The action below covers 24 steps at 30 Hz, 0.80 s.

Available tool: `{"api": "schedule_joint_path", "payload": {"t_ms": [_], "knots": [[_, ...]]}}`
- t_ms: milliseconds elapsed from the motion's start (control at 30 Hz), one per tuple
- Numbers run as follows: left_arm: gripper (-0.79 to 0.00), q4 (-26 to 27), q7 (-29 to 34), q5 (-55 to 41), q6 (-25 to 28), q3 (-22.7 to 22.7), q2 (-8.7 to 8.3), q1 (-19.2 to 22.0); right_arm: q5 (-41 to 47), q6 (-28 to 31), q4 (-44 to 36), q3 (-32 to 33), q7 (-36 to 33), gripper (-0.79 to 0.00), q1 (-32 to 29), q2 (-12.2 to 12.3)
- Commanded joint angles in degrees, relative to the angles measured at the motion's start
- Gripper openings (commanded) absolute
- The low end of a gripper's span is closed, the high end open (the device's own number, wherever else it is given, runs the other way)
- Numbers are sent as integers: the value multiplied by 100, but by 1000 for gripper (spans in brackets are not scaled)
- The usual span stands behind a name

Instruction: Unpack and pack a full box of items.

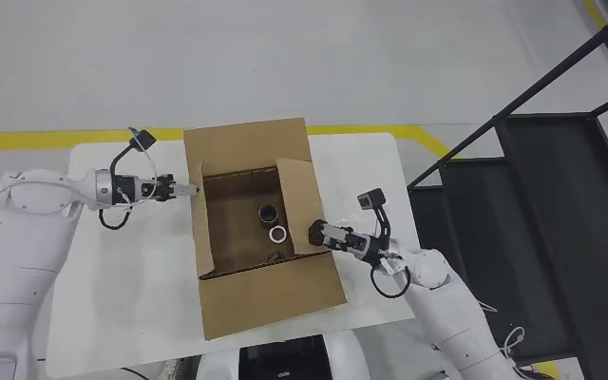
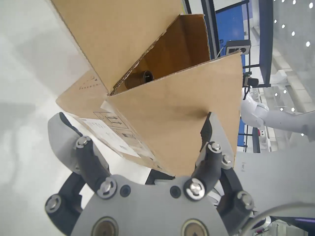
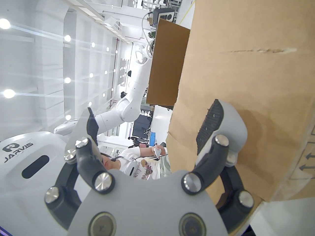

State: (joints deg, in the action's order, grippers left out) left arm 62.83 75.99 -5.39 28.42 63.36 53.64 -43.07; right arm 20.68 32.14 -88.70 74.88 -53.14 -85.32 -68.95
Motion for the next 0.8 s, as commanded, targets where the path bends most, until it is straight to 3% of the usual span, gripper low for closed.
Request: {"api": "schedule_joint_path", "payload": {"t_ms": [0, 400, 767], "knots": [[0, -140, 26, 77, -38, -319, 56, 234, -114, -1, 25, -65, 37, 0, 38, -1], [0, -702, -218, 289, 207, -1794, 289, 1106, -605, -20, 60, -330, 219, 0, 161, 11], [0, -690, -589, 891, 577, -2599, 236, 1515, -788, -25, 70, -498, 289, 0, 225, 34]]}}
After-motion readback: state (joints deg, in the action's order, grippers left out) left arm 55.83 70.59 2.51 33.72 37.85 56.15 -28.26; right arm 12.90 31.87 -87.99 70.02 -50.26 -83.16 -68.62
